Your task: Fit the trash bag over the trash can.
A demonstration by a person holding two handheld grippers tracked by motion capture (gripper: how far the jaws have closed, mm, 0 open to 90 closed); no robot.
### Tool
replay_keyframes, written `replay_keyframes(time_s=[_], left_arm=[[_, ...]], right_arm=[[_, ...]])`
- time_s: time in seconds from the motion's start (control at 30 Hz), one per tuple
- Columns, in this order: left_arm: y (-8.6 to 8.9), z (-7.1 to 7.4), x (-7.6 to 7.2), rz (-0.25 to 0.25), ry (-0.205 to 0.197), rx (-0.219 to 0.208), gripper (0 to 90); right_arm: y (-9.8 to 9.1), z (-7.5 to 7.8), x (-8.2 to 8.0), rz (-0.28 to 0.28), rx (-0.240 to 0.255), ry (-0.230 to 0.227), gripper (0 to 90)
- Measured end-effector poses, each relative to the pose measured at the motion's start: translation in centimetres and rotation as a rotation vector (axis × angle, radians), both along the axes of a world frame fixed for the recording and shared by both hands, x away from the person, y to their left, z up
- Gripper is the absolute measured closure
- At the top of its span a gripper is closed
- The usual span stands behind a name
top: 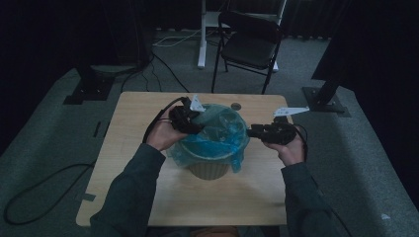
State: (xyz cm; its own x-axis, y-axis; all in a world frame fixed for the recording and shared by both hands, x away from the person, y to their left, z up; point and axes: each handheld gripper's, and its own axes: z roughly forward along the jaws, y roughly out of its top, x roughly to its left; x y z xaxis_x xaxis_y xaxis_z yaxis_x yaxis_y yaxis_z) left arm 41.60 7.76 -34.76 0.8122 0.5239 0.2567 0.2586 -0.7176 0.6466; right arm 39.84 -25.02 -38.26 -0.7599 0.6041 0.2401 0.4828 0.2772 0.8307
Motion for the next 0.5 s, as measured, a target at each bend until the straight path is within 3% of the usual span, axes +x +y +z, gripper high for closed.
replay_keyframes(time_s=[0.03,0.07,0.1,0.13,0.17,0.23,0.27,0.3,0.5], left_arm=[[0.7,0.5,-0.3,0.02,-0.031,-0.041,51.5],[0.7,0.5,-0.3,0.02,-0.031,-0.041,52.0],[1.5,1.0,-0.5,0.035,-0.05,-0.09,52.2],[1.5,1.0,-0.5,0.035,-0.05,-0.09,52.4],[2.5,1.3,-0.6,0.054,-0.063,-0.144,52.4],[3.5,1.5,-0.8,0.084,-0.098,-0.188,52.5],[3.5,1.5,-0.8,0.084,-0.098,-0.188,52.5],[4.8,1.5,-0.9,0.108,-0.098,-0.245,52.5],[7.6,0.5,-0.9,0.197,-0.111,-0.303,51.3]], right_arm=[[-0.1,0.1,0.0,-0.004,0.003,-0.002,60.4],[-0.1,0.1,0.0,-0.004,0.003,-0.002,60.4],[-0.2,0.2,-0.1,-0.008,0.008,-0.01,60.0],[-0.3,0.2,-0.2,-0.012,0.011,-0.011,59.7],[-0.5,0.3,-0.2,-0.016,0.015,-0.016,59.6],[-0.8,0.4,-0.3,-0.022,0.019,-0.021,59.4],[-0.8,0.4,-0.3,-0.022,0.019,-0.021,59.4],[-1.2,0.4,-0.3,-0.031,0.023,-0.026,59.3],[-2.0,0.3,-0.3,-0.051,0.024,-0.025,58.3]])
